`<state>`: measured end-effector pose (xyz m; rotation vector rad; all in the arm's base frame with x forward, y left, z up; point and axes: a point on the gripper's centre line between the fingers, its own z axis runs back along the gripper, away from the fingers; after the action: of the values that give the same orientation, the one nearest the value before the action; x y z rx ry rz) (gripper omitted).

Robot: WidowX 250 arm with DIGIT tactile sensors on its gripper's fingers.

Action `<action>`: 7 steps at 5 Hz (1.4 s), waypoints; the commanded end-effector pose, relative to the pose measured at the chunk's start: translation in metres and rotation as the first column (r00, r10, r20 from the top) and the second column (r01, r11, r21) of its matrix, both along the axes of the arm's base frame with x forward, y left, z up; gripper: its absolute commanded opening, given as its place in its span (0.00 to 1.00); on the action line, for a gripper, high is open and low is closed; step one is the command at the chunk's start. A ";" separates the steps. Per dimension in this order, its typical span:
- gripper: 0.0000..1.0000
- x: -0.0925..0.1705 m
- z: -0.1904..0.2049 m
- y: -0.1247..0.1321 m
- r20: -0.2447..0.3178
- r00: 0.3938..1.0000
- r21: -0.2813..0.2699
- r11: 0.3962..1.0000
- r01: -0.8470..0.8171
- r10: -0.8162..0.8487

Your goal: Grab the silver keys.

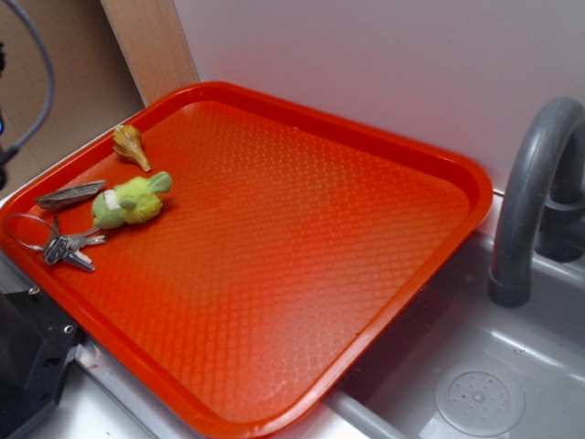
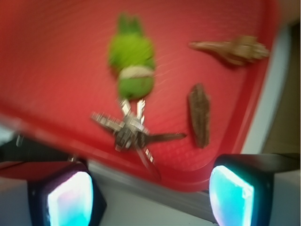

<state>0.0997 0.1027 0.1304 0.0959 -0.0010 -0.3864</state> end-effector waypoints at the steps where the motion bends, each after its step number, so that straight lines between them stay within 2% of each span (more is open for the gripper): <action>1: 1.00 -0.029 0.012 0.021 0.035 0.891 0.006 0.891 0.454 -0.453; 2: 1.00 -0.038 0.008 0.019 0.069 0.838 0.091 0.840 0.536 -0.542; 3: 1.00 -0.033 -0.009 0.022 0.037 0.865 0.104 0.863 0.495 -0.500; 5: 1.00 -0.008 -0.030 0.031 -0.049 0.916 -0.007 0.918 0.397 -0.397; 6: 1.00 0.001 -0.044 0.027 -0.108 0.920 -0.017 0.926 0.377 -0.377; 7: 1.00 0.005 -0.063 0.022 -0.125 0.917 -0.025 0.925 0.380 -0.380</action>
<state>0.0997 0.1172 0.0654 0.0497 0.1172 -0.7707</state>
